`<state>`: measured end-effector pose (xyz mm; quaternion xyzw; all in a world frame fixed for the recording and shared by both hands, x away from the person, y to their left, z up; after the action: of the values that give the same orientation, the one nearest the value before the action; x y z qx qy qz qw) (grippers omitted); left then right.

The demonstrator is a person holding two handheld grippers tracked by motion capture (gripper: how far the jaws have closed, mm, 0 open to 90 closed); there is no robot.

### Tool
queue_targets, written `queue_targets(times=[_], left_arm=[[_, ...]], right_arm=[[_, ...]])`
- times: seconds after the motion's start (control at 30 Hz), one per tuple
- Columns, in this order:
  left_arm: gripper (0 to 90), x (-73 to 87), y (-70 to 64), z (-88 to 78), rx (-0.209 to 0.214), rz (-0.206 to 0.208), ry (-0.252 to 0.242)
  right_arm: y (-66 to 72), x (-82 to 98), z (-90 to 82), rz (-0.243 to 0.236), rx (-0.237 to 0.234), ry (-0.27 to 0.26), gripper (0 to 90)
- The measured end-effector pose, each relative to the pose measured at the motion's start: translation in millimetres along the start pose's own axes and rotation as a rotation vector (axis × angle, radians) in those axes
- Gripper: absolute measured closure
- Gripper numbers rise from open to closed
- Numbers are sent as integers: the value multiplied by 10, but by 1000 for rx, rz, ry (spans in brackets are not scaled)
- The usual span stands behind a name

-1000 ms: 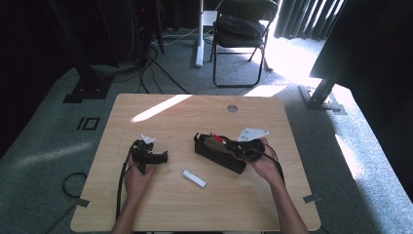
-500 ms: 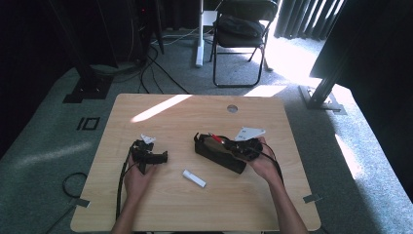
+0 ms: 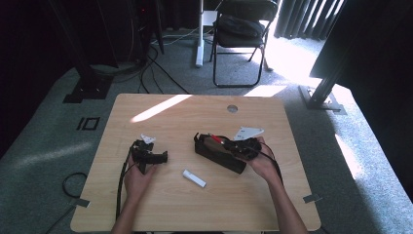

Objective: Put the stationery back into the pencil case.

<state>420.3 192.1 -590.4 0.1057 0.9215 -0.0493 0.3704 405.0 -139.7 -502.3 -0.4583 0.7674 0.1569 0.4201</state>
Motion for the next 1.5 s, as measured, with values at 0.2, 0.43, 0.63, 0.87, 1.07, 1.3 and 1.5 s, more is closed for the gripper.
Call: queue_targets(times=[0.2,0.43,0.63,0.87,1.07,1.3,1.5], left_arm=[[20,0,0,0,0,0,0],[20,0,0,0,0,0,0],[19,0,0,0,0,0,0],[20,0,0,0,0,0,0],[20,0,0,0,0,0,0],[20,-1,-1,1,0,0,0],[20,-1,-2,1,0,0,0]], right_arm=[[1,13,33,-2,-5,8,796],[5,20,55,-3,-4,10,794],[17,22,64,-5,-11,13,793],[34,30,84,-5,-12,17,791],[40,41,93,-1,-17,20,784],[65,38,105,-1,-37,17,784],[88,5,59,-5,-28,1,773]])
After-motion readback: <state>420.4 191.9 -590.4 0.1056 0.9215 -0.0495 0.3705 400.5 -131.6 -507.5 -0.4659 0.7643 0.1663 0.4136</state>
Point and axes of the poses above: each handheld gripper's, and its own axes: z roughly forward along the jaws, x roughly out of its underside, y roughly to its left, the point moved 5 cm from there along z, roughly forward along the jaws, and after that the axes turned 3 degrees about -z, right-handed, at the moved point
